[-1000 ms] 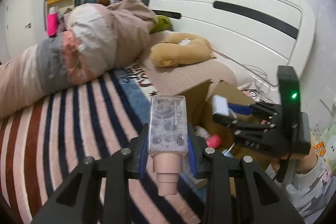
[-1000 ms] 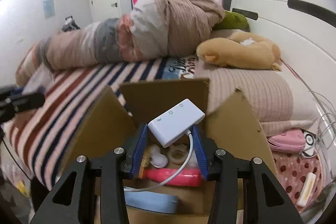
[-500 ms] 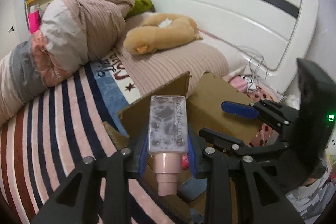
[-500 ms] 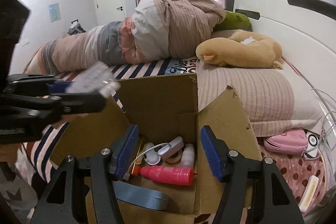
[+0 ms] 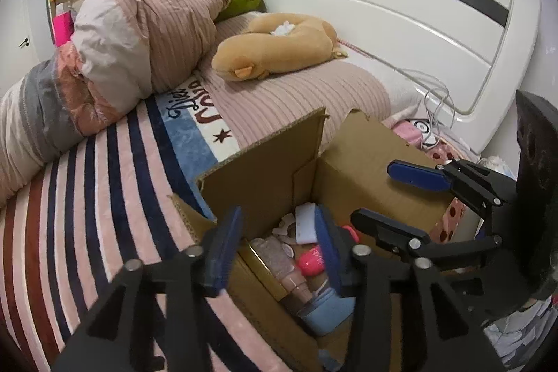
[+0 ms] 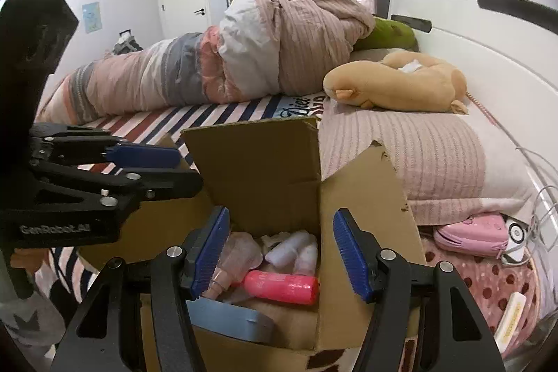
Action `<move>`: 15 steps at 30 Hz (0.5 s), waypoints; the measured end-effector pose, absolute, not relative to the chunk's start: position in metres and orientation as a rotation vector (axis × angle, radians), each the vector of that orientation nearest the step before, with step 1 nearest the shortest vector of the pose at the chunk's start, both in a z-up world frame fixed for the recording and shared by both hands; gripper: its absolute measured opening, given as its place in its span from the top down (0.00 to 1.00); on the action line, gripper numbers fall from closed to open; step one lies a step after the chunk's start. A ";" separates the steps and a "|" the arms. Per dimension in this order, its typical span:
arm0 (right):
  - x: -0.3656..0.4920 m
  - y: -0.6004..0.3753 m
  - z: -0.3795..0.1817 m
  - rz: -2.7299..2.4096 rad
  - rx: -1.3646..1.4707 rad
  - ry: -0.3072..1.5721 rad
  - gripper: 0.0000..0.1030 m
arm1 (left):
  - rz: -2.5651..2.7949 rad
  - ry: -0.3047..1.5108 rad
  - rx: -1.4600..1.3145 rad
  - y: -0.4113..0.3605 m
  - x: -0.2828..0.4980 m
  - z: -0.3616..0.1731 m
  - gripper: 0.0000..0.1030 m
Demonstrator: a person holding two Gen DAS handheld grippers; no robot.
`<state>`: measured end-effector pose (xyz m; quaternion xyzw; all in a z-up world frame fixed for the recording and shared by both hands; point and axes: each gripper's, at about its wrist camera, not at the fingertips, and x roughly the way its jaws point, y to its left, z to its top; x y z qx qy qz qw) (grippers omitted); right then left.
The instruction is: Organize rigid objects
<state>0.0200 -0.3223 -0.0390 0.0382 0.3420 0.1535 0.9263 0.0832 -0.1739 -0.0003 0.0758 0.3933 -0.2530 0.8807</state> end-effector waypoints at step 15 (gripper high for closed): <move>-0.005 -0.314 0.008 0.457 0.059 0.512 0.11 | -0.289 0.523 0.001 -0.081 0.008 0.058 0.01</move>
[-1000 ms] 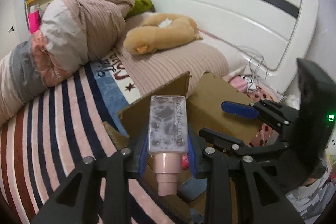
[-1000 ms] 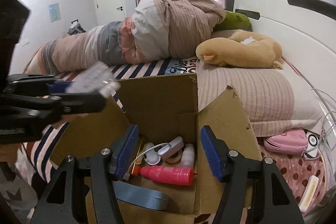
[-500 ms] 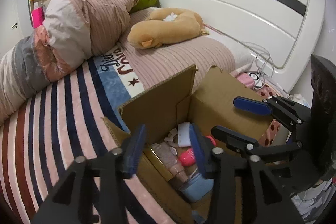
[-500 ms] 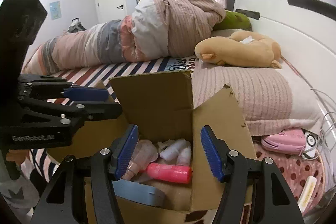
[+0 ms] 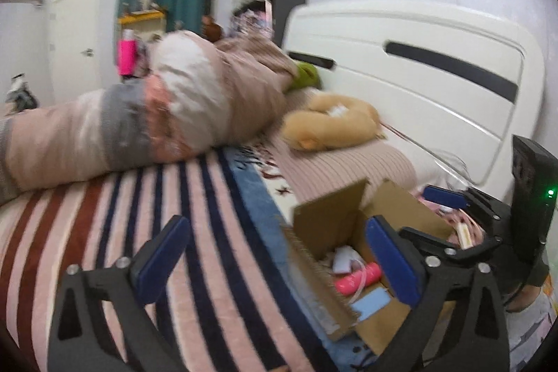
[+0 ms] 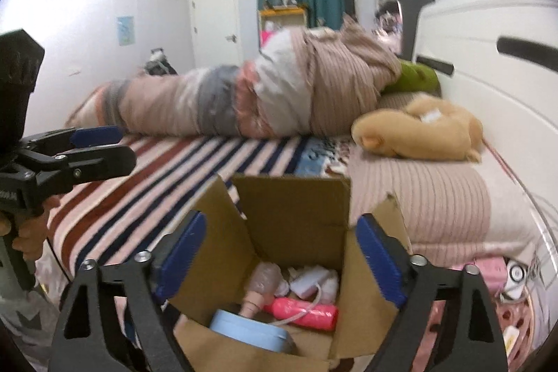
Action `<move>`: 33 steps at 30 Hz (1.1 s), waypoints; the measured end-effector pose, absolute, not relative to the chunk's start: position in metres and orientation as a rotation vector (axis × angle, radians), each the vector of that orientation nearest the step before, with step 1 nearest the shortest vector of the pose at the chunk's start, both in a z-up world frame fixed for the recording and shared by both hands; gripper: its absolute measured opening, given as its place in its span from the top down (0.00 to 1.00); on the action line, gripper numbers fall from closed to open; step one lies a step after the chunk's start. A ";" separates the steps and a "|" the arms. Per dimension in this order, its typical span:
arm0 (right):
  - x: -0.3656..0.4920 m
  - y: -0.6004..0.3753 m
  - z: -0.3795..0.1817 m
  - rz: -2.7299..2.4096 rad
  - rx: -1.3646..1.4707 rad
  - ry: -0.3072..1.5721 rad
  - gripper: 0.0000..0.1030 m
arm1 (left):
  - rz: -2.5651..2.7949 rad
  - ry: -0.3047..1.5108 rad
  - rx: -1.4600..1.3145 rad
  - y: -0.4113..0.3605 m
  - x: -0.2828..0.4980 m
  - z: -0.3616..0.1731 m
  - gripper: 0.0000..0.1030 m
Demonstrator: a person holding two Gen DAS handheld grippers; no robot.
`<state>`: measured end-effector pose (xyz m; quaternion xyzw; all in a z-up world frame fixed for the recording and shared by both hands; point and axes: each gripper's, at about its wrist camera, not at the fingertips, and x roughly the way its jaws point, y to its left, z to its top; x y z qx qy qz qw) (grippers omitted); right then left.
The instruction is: Organize rigid objects
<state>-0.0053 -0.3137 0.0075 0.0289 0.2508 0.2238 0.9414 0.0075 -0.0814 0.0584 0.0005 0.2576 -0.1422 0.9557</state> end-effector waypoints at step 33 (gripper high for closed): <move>-0.021 -0.302 0.023 0.544 0.126 0.431 0.08 | -0.085 0.503 -0.042 -0.023 -0.017 0.046 0.01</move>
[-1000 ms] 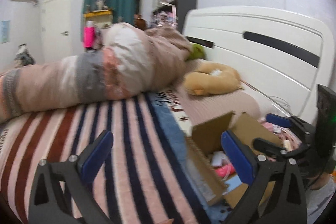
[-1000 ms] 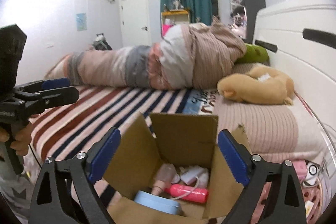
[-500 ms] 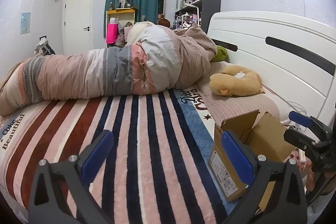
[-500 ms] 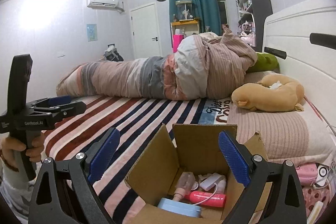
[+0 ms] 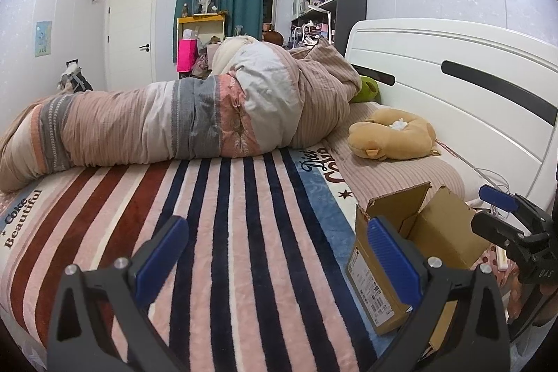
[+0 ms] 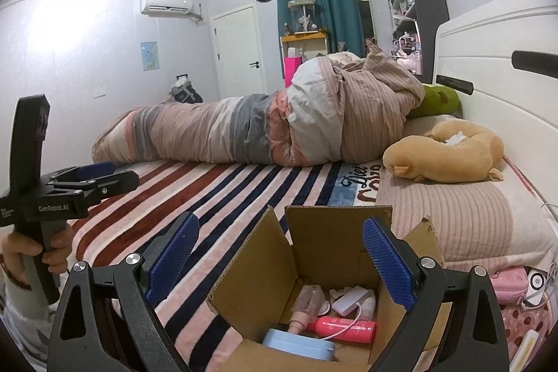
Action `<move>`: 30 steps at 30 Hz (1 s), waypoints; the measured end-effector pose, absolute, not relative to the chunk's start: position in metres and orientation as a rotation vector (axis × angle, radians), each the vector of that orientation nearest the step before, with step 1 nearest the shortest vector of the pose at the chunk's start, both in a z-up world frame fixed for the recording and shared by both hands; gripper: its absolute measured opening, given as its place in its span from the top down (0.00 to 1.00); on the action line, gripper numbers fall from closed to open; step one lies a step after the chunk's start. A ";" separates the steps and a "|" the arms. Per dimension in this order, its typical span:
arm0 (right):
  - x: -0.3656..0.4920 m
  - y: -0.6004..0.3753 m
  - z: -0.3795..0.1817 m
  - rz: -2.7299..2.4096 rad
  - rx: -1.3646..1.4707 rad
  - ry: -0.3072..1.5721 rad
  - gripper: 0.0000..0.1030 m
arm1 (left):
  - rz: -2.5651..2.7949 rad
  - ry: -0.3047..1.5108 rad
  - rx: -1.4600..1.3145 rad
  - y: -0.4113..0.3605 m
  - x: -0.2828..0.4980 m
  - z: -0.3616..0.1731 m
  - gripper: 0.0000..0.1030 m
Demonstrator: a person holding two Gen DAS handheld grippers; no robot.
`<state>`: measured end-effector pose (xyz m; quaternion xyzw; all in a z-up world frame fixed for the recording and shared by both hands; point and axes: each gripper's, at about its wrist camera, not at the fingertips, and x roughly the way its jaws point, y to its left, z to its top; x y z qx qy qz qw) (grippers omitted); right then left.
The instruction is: Organize rigid objects
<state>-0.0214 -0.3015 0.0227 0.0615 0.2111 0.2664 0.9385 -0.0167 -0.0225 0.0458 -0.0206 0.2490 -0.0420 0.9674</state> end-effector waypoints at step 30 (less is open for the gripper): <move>-0.023 -0.295 0.020 0.526 0.130 0.438 0.08 | -0.081 0.514 -0.039 -0.018 -0.018 0.043 0.01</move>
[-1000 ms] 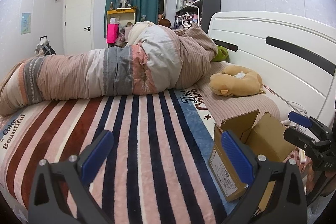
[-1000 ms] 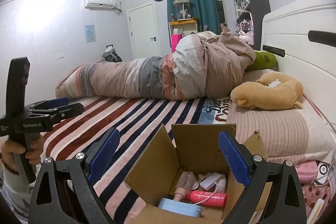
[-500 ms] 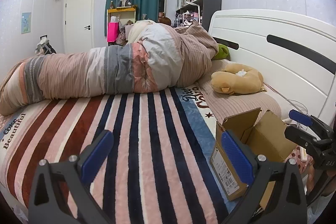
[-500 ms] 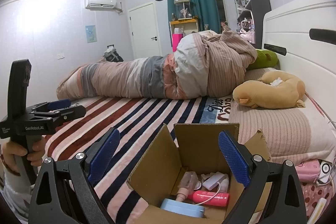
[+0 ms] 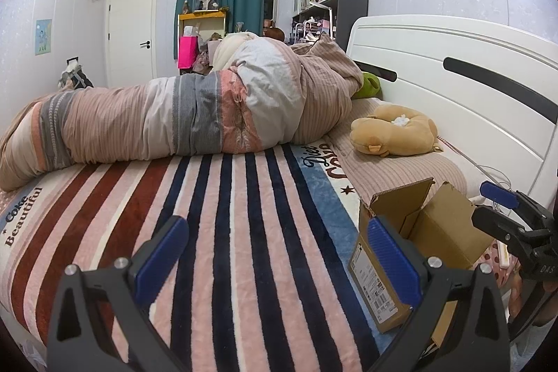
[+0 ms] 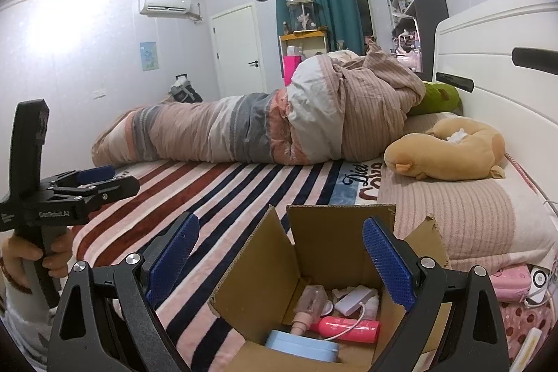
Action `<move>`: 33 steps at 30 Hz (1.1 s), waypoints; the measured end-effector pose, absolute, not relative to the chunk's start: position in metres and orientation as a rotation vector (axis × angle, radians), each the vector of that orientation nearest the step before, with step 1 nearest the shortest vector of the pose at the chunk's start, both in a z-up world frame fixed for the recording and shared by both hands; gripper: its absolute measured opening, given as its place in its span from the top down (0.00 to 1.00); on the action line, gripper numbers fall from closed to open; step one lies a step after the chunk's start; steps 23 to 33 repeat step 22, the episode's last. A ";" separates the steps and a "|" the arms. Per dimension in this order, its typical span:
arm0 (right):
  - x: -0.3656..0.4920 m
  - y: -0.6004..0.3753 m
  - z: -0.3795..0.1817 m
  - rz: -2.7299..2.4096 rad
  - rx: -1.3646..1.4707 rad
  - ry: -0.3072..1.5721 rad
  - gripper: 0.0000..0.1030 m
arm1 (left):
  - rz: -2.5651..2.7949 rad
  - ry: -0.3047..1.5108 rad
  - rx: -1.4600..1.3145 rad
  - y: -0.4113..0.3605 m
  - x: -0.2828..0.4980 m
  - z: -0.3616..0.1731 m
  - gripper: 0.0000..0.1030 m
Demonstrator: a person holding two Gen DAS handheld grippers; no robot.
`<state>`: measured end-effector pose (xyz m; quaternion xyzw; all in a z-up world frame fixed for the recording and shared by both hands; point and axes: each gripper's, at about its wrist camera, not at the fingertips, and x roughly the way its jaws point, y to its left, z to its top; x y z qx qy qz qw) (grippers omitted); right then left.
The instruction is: Organize rigid objects
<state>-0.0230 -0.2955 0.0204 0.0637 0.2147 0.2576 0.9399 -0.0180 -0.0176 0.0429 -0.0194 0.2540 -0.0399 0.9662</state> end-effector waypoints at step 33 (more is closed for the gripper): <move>-0.024 -0.292 0.019 0.512 0.129 0.442 0.08 | -0.081 0.518 -0.039 -0.017 -0.018 0.042 0.01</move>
